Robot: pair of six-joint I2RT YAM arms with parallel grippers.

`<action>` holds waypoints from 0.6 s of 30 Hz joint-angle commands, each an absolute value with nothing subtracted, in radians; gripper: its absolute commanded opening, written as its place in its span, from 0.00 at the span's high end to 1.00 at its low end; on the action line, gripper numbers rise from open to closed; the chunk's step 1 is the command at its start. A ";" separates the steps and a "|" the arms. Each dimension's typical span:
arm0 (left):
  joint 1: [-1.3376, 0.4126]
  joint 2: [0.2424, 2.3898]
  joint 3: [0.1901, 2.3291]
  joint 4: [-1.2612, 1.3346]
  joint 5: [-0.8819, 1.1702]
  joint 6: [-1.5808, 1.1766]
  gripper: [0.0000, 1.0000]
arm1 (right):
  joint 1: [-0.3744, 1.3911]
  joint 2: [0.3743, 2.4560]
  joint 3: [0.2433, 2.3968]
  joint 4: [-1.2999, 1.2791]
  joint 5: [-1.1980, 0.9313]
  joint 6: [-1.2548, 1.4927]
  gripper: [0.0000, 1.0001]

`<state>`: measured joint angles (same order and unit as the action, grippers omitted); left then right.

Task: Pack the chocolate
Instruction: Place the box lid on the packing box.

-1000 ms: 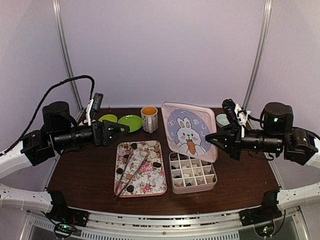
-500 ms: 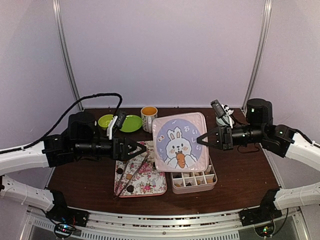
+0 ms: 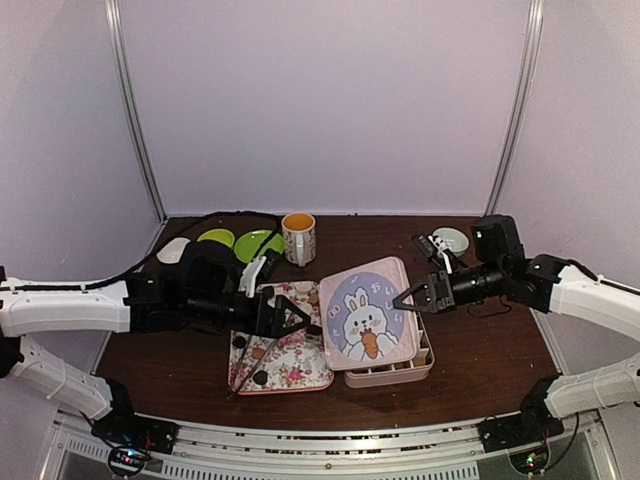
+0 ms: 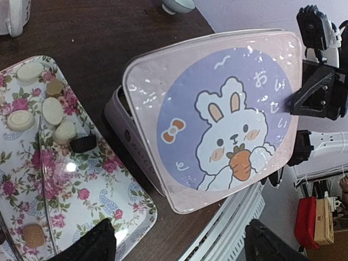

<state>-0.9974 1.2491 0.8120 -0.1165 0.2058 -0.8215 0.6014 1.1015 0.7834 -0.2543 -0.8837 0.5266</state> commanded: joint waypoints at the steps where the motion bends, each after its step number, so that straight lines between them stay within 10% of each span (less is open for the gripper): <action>1: -1.020 1.313 0.820 -0.007 0.172 -0.870 0.17 | 0.574 1.121 0.739 -0.255 -0.928 0.505 1.00; 18: -1.051 1.601 0.921 0.075 0.180 -0.884 0.38 | 0.435 1.275 0.797 -0.371 -0.941 0.348 1.00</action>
